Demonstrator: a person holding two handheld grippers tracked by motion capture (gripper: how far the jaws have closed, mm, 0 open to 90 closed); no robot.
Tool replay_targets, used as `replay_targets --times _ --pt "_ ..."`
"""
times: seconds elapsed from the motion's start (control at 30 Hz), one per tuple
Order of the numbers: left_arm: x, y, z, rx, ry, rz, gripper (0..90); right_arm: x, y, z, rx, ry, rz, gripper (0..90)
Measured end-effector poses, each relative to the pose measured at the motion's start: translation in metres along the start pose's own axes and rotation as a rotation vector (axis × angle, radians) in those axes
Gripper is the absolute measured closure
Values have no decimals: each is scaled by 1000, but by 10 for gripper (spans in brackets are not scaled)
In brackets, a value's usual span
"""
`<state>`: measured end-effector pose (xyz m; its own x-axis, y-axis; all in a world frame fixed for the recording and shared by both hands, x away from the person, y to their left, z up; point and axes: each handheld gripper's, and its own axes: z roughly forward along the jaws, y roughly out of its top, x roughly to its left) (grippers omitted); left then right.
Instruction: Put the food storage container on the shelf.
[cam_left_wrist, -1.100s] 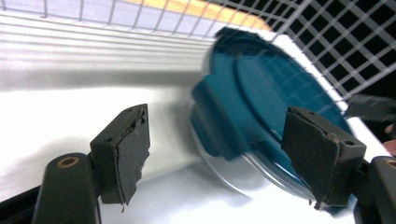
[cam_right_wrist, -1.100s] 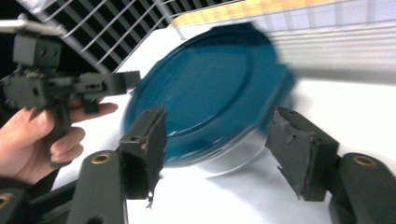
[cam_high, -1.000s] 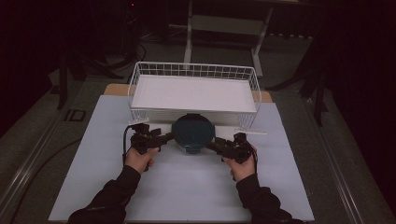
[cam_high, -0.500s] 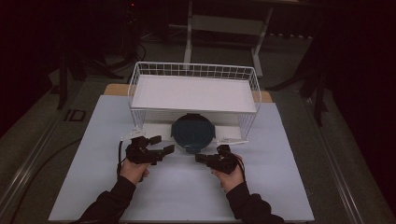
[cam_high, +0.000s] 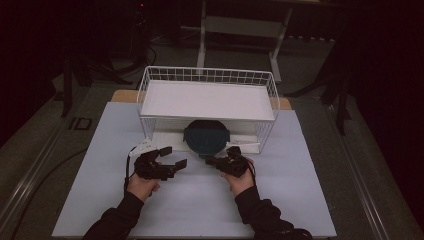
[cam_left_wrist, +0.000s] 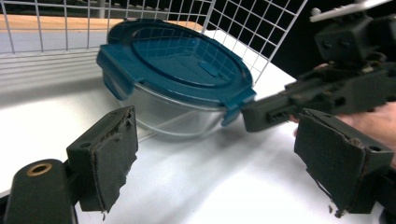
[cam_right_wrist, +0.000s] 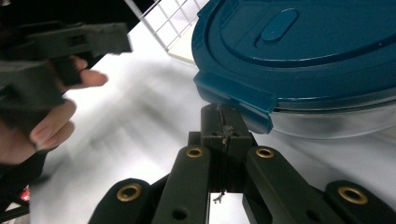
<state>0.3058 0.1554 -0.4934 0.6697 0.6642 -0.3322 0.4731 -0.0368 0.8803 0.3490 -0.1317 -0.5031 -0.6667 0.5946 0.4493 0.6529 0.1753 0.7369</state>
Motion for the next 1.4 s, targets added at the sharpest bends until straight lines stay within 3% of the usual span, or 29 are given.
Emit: replay_targets --times 0.43,0.63,0.77,0.93,0.97,1.17,1.3,1.4 --pt "-5 -1 1 17 -12 22 139 -21 23 20 -15 -75 19 898" --pt "-4 -2 1 19 -12 18 139 -18 29 22 -23 -75 -7 898" --pt "-9 -2 -1 28 -21 40 139 -14 25 19 -23 -77 -19 847" --pt "-12 -1 -3 34 -30 56 139 -11 14 9 -22 -51 -27 726" --pt "-14 -1 -4 40 -32 60 139 -9 6 2 -24 -38 -27 606" --pt "-22 -4 -6 53 -51 74 139 -3 -11 -17 -49 -28 -61 290" --pt "-27 -6 -9 63 -66 85 139 0 -21 -31 -70 -7 -75 194" --pt "-29 -9 -12 67 -74 87 139 4 -29 -40 -70 -27 -106 175"
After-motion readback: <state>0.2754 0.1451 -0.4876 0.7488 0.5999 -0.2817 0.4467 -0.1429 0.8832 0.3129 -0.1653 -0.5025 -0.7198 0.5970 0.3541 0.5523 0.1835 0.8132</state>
